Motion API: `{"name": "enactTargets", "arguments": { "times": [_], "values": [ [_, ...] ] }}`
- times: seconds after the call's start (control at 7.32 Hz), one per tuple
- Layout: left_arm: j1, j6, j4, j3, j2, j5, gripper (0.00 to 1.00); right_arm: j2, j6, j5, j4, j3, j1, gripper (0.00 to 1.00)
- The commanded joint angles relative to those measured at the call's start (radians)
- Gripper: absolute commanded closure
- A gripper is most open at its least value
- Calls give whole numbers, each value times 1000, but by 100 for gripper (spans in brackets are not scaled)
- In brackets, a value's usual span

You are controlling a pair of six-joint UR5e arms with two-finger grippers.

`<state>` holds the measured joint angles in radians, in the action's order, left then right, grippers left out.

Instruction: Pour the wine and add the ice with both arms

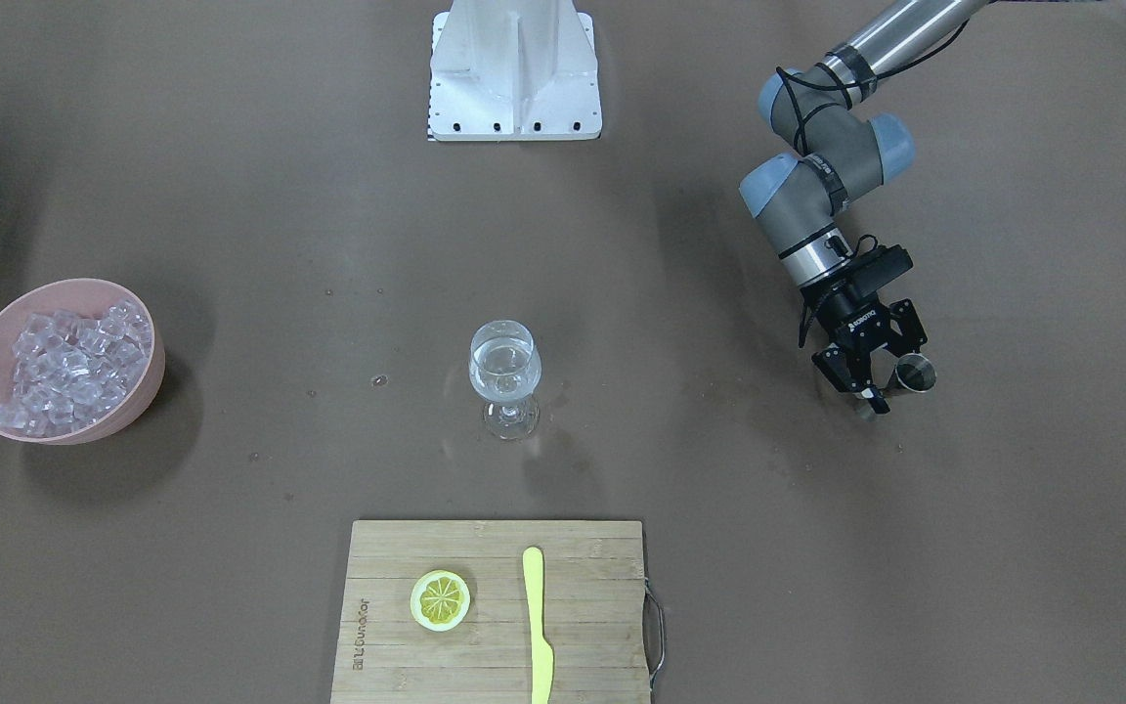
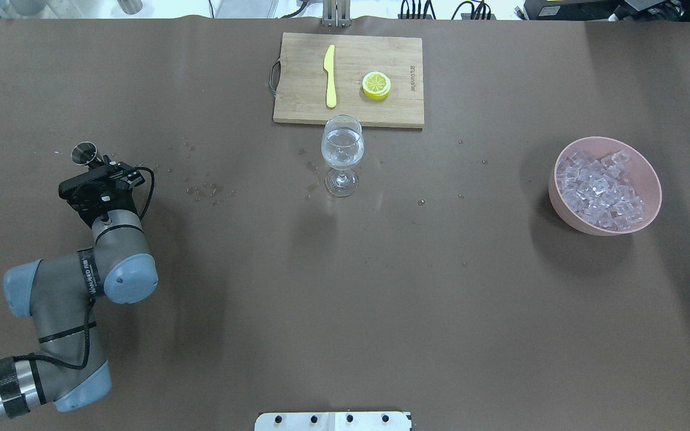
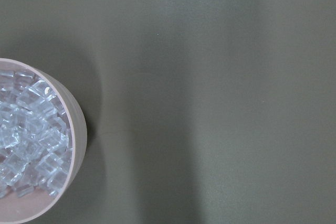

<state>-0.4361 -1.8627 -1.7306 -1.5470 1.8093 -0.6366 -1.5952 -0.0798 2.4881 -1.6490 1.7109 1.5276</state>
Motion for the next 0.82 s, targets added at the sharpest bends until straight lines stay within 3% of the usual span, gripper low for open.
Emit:
{"name": "enactTargets", "arguments": {
  "times": [0.0,0.27,0.55,0.68],
  "values": [
    [-1,-1,-1,-8,2,0,100,0,0,0,0,-4,0,0],
    [-33,23,-1,-124,2,-1,100,-3,2,67,1,-20,0,0],
    [-44,150,-13,-264,4,-9,100,-2,2,69,3,-19,0,0],
    [-39,227,-53,-287,22,-9,100,0,2,68,5,-27,0,0]
  ]
}}
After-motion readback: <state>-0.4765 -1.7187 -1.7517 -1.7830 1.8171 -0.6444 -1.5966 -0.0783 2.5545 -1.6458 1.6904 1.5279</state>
